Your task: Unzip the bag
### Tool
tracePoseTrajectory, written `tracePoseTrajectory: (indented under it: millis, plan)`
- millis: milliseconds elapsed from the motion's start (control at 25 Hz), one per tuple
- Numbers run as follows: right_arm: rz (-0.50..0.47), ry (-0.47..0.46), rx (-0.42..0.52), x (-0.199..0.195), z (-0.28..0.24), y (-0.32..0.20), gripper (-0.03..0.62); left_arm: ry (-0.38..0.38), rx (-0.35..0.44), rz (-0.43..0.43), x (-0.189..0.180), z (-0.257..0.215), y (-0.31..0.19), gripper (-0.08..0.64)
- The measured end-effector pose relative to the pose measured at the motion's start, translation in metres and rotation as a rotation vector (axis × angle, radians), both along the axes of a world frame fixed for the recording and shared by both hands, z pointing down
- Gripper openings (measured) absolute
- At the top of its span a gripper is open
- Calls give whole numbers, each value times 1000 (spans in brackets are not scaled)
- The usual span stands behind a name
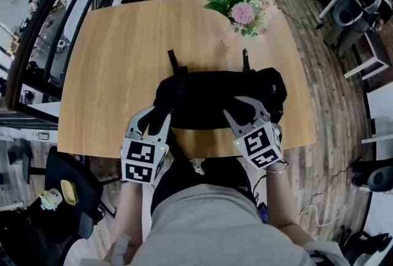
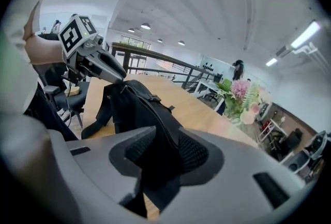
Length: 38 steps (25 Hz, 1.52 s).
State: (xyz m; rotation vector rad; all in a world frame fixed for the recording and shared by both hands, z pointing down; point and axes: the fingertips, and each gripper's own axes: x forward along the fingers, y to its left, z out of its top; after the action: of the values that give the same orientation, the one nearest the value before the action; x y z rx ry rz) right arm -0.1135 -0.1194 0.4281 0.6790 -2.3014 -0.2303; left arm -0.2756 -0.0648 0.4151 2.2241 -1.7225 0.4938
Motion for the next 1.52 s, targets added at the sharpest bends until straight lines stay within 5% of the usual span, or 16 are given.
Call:
tracePoseTrajectory:
  millis: [320,800,1080,1520]
  plan:
    - [37,-199,-74,-9,-28,6,146,184,104,17,23,-32,-16,120]
    - [161,-606,-196,-6,-67,12,80,315,132,139,79,-48,-25,43]
    - [187,-675,-229,-4,-71,23,6,312,96,137,94,-43,-27,26]
    - [219,-669,-254,-9,-56,30,6,310,89,156,106,-38,-23,17]
